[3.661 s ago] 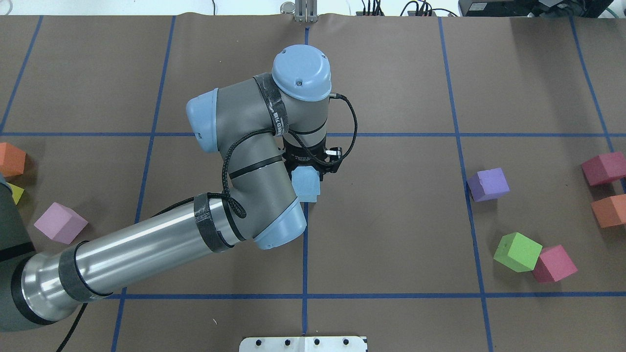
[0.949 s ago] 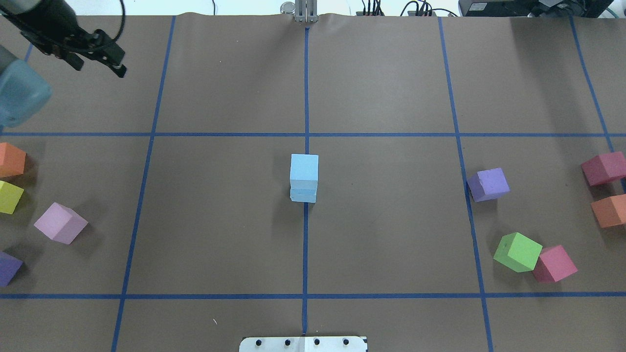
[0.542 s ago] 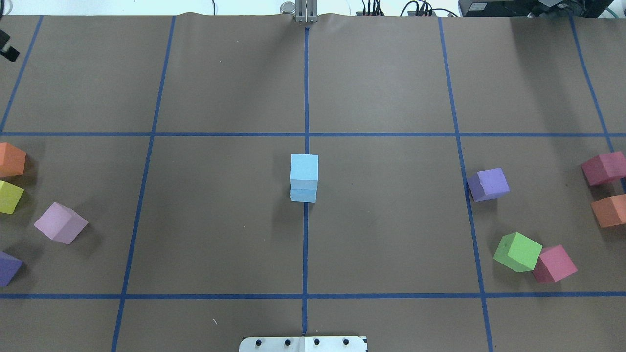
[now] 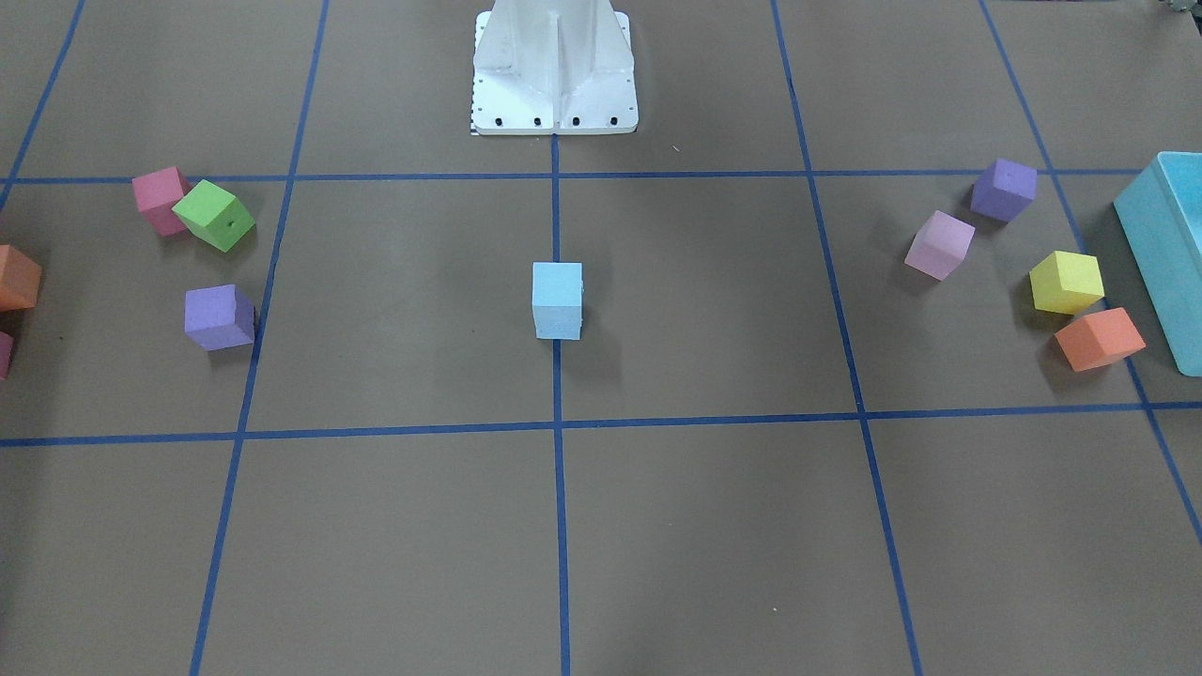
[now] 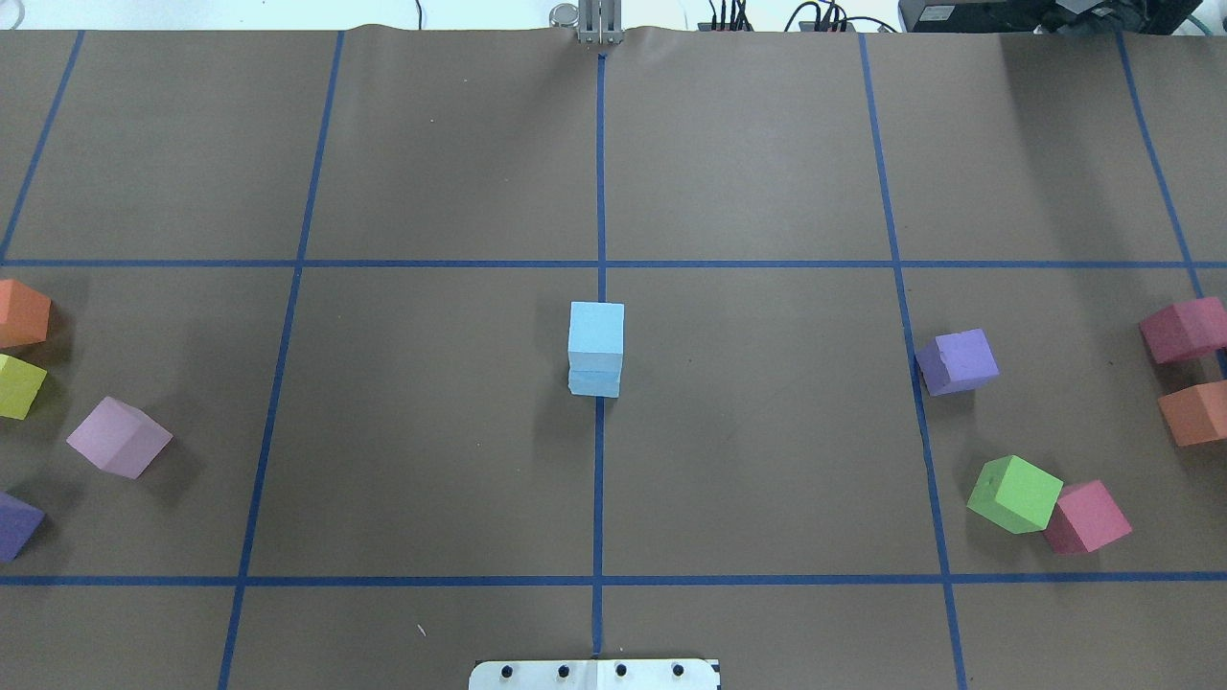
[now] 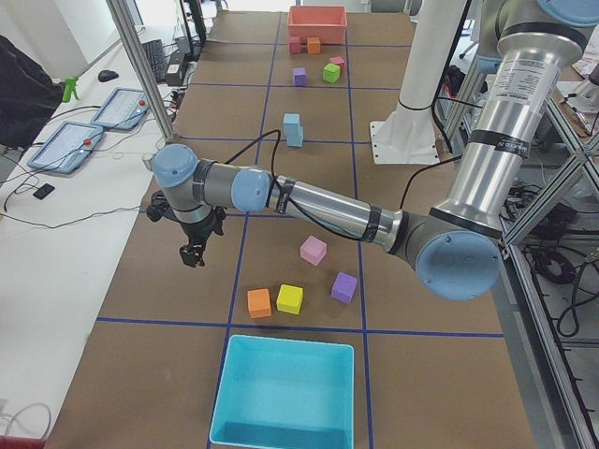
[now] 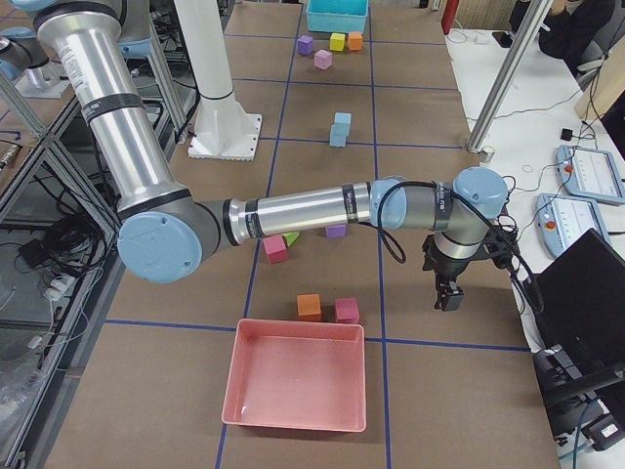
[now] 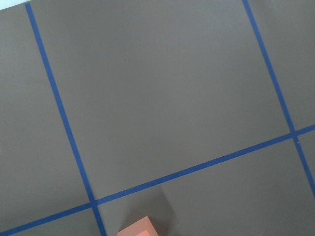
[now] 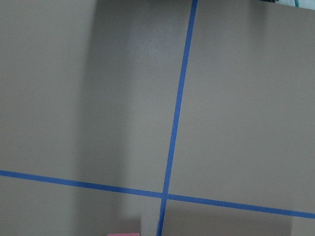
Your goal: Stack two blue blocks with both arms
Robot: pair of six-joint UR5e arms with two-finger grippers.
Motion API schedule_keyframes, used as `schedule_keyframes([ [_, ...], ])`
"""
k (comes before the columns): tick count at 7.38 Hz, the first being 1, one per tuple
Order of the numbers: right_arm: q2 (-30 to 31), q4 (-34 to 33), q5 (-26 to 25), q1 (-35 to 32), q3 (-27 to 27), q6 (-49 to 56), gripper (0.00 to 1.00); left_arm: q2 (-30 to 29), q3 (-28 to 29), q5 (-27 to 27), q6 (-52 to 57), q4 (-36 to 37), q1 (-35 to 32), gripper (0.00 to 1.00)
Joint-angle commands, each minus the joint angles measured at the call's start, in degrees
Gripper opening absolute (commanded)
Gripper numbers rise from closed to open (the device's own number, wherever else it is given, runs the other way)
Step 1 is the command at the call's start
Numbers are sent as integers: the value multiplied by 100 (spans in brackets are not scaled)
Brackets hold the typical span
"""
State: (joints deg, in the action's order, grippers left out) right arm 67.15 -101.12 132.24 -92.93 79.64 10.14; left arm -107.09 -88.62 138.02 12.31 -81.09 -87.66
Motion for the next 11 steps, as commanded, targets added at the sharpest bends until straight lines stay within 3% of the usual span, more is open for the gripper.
schedule_keyframes([
  [1,0,4,-5,64,139,5,100,127,239,-12,348,-222,-225,98],
  [11,18,4,-41,65,113,84,100,136,381,-127,465,-285,-269,98],
])
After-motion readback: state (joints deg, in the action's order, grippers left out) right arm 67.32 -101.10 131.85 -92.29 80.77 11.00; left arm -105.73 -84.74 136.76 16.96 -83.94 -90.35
